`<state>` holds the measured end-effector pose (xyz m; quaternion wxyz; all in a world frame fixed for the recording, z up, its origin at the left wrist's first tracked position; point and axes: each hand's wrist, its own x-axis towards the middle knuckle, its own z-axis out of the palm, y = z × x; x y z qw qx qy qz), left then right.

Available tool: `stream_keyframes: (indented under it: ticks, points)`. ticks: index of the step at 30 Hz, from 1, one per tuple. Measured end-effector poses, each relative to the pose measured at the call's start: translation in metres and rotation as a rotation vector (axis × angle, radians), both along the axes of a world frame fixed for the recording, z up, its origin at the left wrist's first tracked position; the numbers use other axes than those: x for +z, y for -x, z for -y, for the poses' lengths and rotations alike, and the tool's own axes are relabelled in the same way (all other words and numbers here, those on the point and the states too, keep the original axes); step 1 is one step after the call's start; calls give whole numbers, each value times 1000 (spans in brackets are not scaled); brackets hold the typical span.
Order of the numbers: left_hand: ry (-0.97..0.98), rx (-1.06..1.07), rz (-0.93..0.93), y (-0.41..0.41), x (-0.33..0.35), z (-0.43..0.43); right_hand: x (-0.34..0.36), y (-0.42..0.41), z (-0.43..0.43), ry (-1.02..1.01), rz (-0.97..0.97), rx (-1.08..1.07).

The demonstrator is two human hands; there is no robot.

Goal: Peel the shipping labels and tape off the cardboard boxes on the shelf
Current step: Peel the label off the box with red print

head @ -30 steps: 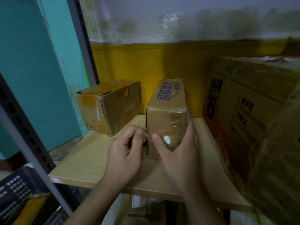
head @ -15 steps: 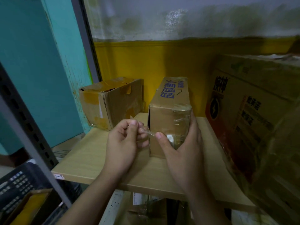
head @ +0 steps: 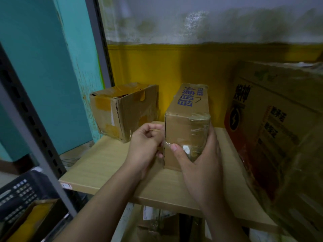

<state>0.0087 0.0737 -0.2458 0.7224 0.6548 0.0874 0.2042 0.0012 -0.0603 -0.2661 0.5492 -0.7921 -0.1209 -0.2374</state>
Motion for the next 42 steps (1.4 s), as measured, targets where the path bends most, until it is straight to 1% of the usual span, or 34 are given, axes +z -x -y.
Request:
stream_keyframes:
  ticks: [1,2,4,6,13,15,18,21,23,28,32,33,36,38,42]
  points:
    - [8,28,9,-1,-1,1,0,0,0,3,-1,0]
    - [-25,66,25,-1,-3,2,0,0,0,5,-2,0]
    - [-149,146,82,-2,-5,4,-1,0,0,15,-2,-1]
    - [-210,194,123,-3,-6,6,-1,0,0,20,3,-5]
    - [-312,215,164,2,-12,6,-1,1,-1,13,19,-21]
    - [-322,181,173,6,-15,6,0,0,-1,12,22,-27]
    - [-295,27,153,18,-12,5,2,2,-1,38,-1,-5]
    - [-394,-46,152,30,-3,7,0,2,-1,128,-27,51]
    - [-418,-62,134,33,0,7,0,1,1,144,-48,97]
    - [-415,-118,39,34,2,10,-2,2,2,37,-97,230]
    - [-386,-45,10,26,-2,7,-6,-2,4,-50,-157,292]
    - [-406,-13,-2,24,-3,6,-5,-2,4,-85,-176,301]
    - [-552,93,-28,22,-3,3,0,-2,4,-181,-216,326]
    - [-592,134,-22,25,-2,-3,3,-1,5,-181,-237,330]
    - [-530,112,-18,32,-7,-31,6,1,7,-134,-266,281]
